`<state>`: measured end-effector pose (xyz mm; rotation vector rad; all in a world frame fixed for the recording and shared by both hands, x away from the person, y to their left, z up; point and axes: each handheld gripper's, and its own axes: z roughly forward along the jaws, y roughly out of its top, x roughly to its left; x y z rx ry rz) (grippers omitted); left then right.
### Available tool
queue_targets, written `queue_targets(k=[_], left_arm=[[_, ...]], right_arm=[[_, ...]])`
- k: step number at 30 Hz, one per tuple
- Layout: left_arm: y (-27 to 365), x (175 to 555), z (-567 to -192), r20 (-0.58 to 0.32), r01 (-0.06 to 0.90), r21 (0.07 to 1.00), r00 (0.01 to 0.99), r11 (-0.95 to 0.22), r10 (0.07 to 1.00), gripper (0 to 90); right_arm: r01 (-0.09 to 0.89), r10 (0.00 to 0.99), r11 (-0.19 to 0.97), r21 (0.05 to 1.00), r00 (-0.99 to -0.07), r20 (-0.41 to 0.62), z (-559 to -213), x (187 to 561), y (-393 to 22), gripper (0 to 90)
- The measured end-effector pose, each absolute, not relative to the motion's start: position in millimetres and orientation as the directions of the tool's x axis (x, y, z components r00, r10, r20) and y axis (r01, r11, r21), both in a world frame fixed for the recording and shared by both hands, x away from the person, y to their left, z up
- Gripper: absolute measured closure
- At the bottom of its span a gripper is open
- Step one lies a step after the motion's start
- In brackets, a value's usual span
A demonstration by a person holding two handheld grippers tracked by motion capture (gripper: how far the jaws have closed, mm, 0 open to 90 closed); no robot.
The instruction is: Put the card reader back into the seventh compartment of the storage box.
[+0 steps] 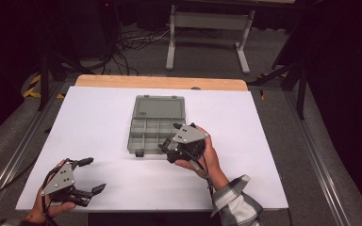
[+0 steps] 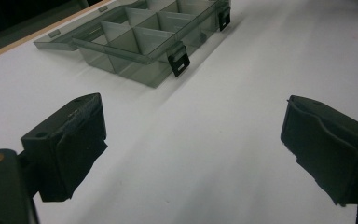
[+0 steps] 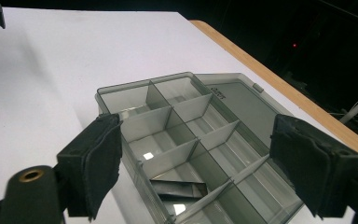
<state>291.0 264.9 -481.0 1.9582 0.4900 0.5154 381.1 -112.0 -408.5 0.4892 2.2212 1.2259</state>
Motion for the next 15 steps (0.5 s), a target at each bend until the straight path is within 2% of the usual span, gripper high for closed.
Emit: queue_targets(k=[9, 15], left_arm=[[265.6, 291.5, -481.5, 0.136, 0.118, 0.908, 0.824, -0.403, 0.549, 7.6], [265.9, 291.6, -481.2, 0.138, 0.117, 0.908, 0.824, -0.403, 0.55, 7.5]], right_arm=[[0.057, 0.569, 0.484, 0.873, -0.779, -0.264, -403.5, 376.2, -119.1, 13.0], [0.041, 0.569, 0.49, 0.871, -0.772, -0.284, -400.3, 373.2, -120.1, 13.0]])
